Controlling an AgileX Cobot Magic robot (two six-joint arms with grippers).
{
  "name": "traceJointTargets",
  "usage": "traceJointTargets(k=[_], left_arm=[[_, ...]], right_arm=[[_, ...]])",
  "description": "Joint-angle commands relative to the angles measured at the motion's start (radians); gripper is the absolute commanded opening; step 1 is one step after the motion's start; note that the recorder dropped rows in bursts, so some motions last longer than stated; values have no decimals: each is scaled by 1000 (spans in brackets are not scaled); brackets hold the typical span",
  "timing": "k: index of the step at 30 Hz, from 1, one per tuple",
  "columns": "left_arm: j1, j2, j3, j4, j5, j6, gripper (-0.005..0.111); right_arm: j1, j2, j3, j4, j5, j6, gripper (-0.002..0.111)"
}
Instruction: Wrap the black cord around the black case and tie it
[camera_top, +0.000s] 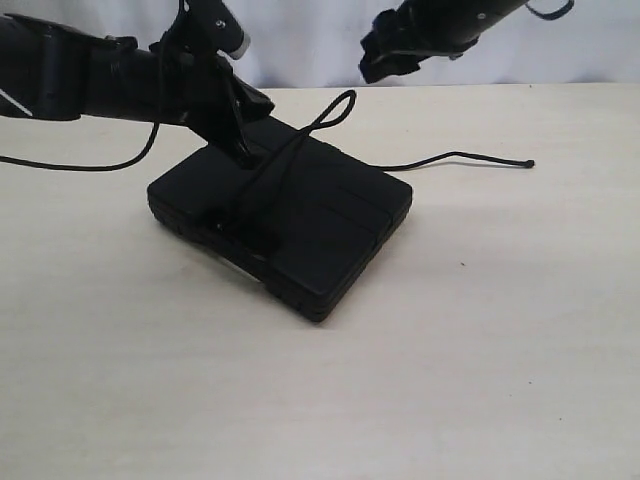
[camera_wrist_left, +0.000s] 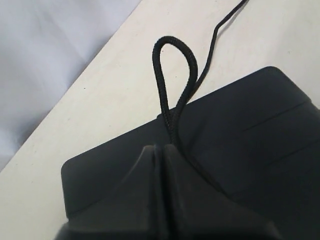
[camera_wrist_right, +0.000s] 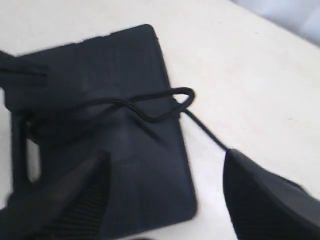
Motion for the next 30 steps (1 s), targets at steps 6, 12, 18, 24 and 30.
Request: traceJointTargets(k=[6, 12, 18, 24, 30], left_arm=[[1, -6, -8, 151, -28, 32, 0], [1, -6, -8, 151, -137, 32, 0], [1, -6, -8, 151, -202, 32, 0], [1, -6, -8, 151, -224, 32, 0], [1, -6, -8, 151, -222, 32, 0]], right_arm=[[13, 36, 54, -143, 33, -644, 61], [86, 41, 145, -156, -109, -893, 61], [157, 41, 266, -265, -495, -948, 58], [166, 86, 342, -324, -734, -1031, 58], [166, 168, 336, -324, -928, -1061, 58]])
